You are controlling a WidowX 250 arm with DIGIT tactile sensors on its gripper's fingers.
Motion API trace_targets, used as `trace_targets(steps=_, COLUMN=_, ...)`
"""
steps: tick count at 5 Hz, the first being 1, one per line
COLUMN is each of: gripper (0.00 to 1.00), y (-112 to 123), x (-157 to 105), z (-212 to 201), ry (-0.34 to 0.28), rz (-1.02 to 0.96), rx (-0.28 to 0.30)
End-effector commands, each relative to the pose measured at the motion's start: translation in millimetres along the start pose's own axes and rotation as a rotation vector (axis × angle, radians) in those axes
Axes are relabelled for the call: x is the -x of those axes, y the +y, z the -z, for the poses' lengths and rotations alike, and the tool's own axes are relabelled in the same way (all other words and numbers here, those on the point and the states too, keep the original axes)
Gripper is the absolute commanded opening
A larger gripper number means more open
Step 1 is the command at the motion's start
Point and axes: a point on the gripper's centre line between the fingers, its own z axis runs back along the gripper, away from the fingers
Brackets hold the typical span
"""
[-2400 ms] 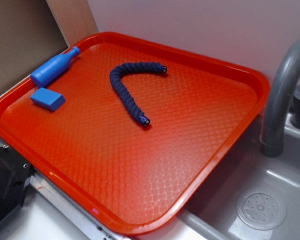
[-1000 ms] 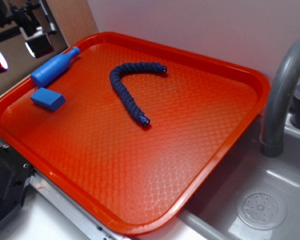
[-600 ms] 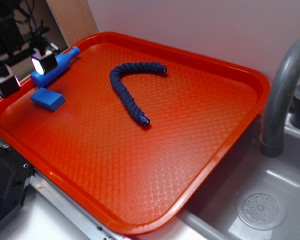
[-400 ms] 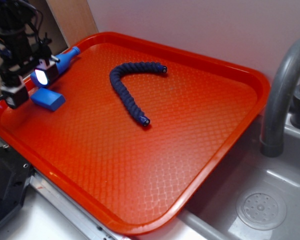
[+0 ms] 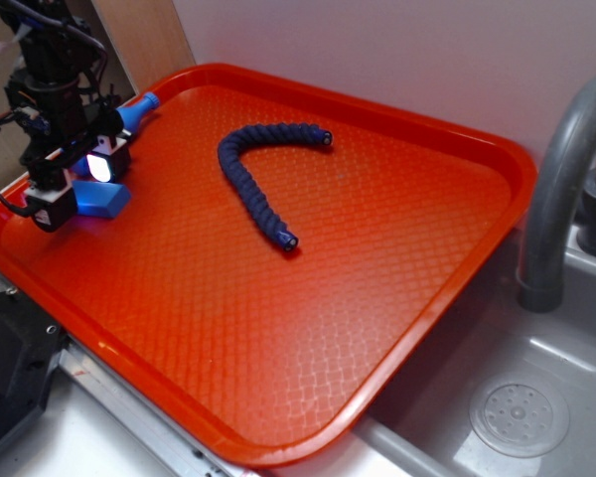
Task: Grab the blue block.
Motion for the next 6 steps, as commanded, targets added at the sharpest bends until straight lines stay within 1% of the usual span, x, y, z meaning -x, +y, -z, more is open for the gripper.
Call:
trace_targets(steps=1, gripper=1.00, y=20, x=6, z=0, ry=-0.031, rz=0.092, rx=0.063)
trace_targets(steps=2, gripper=1.00, y=23, x=11, z=-1, ry=-0.054, rz=0.115, rx=0.081)
trace_targets(steps=3, gripper=0.00, y=23, x=13, z=0, ry=-0.063, rz=0.153, rx=0.098)
trace_targets(steps=5, gripper=0.00, y=22, x=12, z=0, ry=-0.078, rz=0.157, rx=0.131)
trace_targets(steps=6, gripper=0.00, y=12, x=11, z=-16, ry=-0.108, rz=0.377, rx=0.200)
